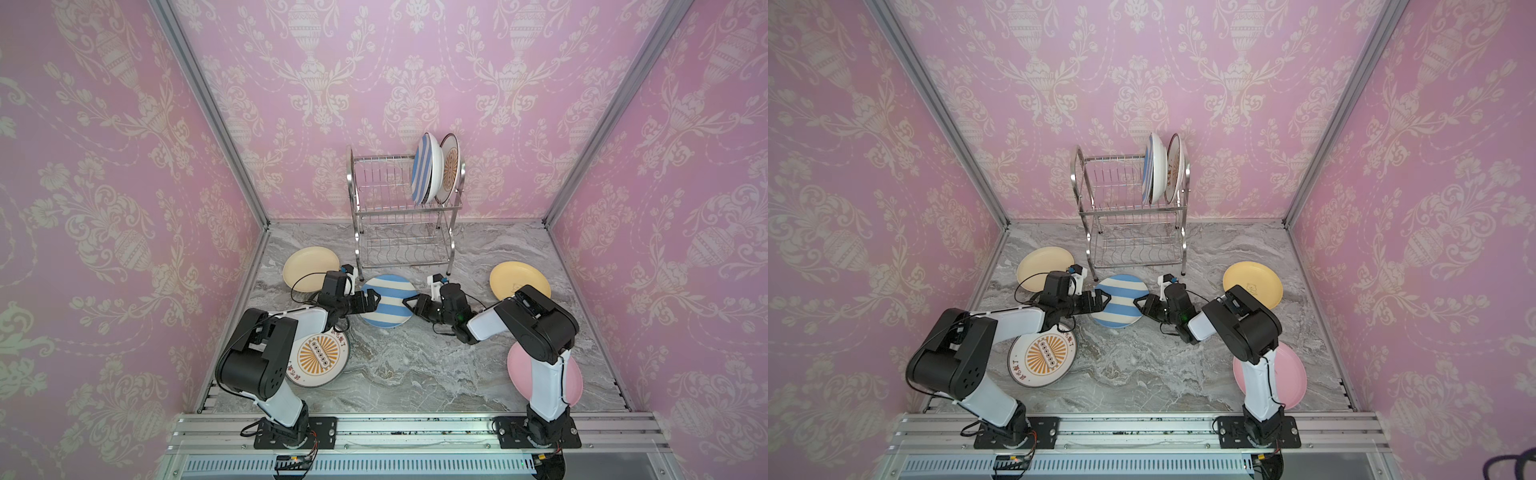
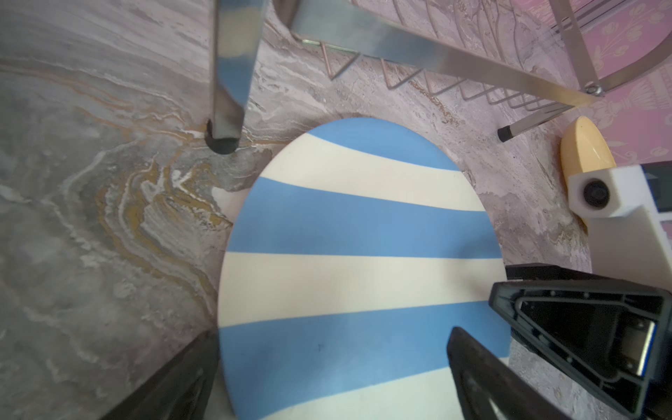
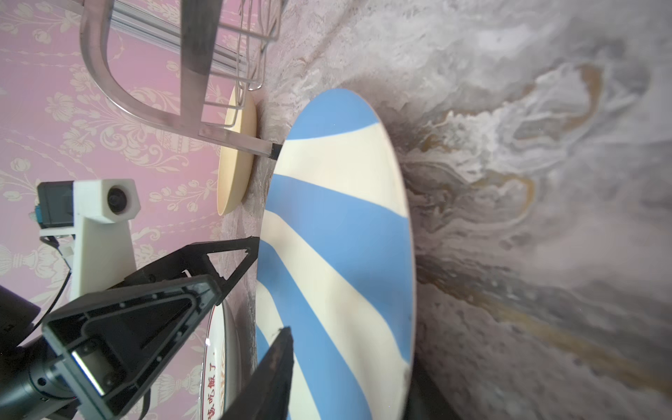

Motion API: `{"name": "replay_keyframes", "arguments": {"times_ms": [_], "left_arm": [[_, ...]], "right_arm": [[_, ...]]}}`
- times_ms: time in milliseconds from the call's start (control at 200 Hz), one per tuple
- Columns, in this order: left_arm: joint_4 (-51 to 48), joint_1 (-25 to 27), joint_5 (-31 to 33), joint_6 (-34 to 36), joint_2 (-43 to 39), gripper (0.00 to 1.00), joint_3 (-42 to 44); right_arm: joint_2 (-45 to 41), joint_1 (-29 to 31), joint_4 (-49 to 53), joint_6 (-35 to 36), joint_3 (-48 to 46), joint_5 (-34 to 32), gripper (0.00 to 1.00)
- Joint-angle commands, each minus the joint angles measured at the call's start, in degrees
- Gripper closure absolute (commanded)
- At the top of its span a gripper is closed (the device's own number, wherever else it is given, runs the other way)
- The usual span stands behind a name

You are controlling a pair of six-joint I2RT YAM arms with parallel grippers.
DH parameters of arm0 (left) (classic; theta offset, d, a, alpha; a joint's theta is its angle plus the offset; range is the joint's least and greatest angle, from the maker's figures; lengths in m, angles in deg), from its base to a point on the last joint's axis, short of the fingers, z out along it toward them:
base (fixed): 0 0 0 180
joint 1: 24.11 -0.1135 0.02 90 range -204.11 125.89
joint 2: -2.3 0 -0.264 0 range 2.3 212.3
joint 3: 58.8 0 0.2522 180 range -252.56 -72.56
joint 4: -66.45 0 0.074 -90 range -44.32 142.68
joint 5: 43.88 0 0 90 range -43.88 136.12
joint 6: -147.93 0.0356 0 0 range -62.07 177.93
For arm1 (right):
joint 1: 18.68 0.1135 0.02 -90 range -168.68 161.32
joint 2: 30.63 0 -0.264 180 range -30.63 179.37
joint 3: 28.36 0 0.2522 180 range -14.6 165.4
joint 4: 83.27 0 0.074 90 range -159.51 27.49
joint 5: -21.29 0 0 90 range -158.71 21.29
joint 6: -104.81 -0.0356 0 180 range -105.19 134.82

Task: Load the plates into the dish rack

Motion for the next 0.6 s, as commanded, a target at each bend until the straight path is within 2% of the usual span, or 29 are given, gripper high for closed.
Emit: {"name": "replay_keyframes", "arguments": {"times_ms": [0,595], "left_arm": [[-0.4,0.6,-1.0,1.1,-2.2,0.01,1.2],[5.3,2.5,-2.2,-4.2,-4.3,0.01,4.6]], "right_arm": [[-0.7,-0.4,5.6,-0.2,-2.3,-1.4,0.62],[-4.8,-0.1,6.1,-0.3,-3.8,-2.8,0.90]]}}
